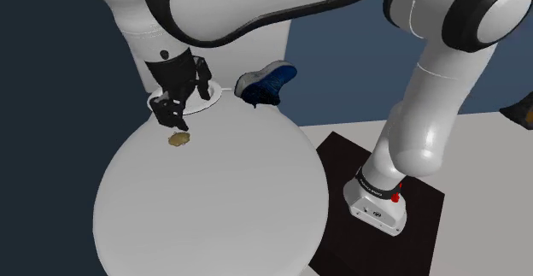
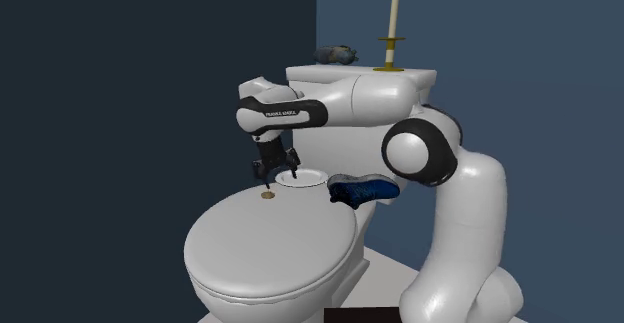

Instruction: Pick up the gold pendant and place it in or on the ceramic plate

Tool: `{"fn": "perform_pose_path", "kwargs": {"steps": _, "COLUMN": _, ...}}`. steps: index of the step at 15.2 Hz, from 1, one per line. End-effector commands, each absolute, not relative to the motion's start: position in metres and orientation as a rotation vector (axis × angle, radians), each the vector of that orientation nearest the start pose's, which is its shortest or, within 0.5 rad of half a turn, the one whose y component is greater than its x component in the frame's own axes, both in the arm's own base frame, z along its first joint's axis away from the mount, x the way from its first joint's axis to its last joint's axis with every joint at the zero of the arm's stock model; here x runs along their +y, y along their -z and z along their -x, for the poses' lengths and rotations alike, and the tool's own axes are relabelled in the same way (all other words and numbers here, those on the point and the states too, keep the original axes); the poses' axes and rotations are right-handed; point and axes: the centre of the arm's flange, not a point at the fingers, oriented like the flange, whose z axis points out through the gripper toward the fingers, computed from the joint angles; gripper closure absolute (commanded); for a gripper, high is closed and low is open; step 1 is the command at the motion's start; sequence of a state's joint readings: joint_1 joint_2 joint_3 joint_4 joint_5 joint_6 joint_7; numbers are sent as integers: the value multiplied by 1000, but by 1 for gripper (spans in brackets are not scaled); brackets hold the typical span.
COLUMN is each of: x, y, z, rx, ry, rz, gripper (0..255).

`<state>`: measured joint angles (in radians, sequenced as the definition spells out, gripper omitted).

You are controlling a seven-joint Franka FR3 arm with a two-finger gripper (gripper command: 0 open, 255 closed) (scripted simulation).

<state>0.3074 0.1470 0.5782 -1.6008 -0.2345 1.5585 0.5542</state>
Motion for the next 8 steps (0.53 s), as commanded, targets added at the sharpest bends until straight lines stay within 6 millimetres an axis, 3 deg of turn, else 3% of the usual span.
{"fn": "perform_pose_path", "kwargs": {"steps": 1, "x": 449, "y": -540, "z": -412, "rx": -587, "ry": -59, "rz": 3316, "gripper": 0}}
{"fn": "perform_pose_path", "kwargs": {"steps": 4, "x": 489, "y": -542, "z": -425, "rx": -596, "ry": -88, "rz": 3318, "gripper": 0}}
{"fn": "perform_pose_path", "kwargs": {"steps": 8, "x": 486, "y": -527, "z": -425, "rx": -596, "ry": -89, "rz": 3318, "gripper": 0}}
